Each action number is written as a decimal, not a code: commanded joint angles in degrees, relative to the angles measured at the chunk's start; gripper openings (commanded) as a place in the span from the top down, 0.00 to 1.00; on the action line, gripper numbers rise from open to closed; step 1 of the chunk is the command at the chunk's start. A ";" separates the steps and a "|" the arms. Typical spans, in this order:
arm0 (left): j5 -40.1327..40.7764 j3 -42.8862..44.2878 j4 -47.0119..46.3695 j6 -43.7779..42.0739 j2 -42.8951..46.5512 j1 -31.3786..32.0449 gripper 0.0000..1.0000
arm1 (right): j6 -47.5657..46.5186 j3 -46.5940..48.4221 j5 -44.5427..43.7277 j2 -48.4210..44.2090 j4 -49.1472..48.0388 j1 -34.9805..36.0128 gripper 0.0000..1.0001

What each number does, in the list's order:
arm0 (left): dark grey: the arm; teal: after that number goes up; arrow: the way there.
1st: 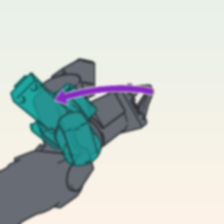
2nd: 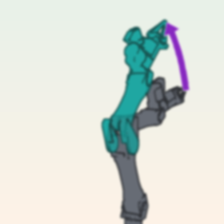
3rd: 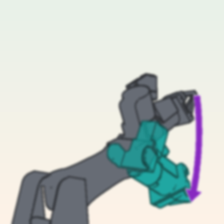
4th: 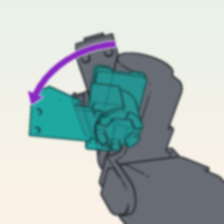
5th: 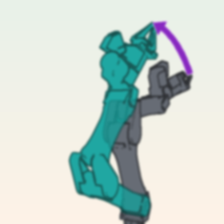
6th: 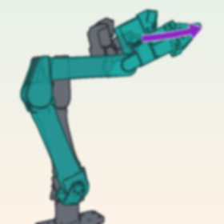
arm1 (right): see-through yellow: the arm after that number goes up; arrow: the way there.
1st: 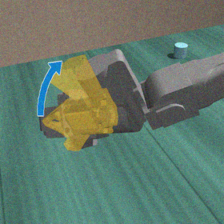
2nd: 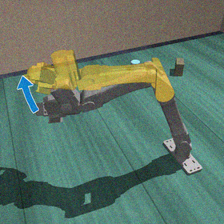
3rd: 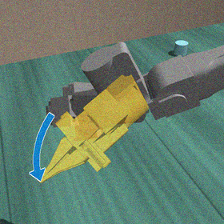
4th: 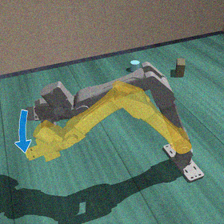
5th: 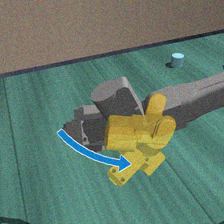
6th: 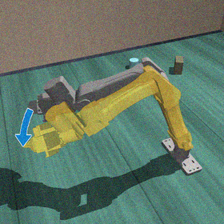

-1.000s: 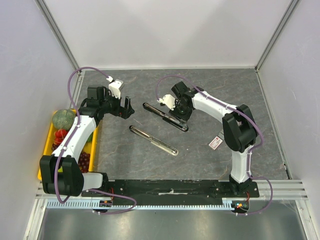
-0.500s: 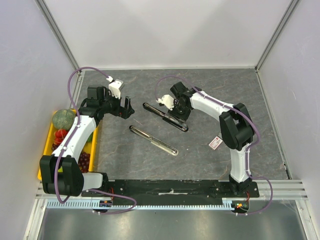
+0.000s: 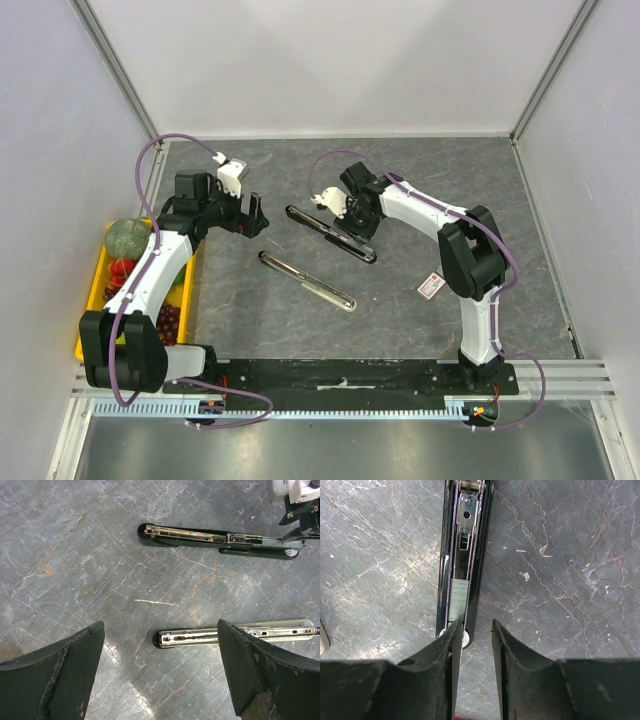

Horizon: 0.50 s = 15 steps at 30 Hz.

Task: Load the staples into the stapler
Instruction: Adjust the staple in the stapler.

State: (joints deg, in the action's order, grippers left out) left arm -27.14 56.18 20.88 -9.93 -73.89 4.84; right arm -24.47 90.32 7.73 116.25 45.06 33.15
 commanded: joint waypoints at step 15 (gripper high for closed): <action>-5.82 -2.22 -9.27 -4.12 -2.13 -0.45 0.00 | -3.74 -13.15 9.50 -13.23 -8.39 -2.03 0.50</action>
State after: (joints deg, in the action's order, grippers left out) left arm -28.73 55.40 17.96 -10.46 -74.87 4.84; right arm -26.81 81.17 14.57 106.19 41.82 31.05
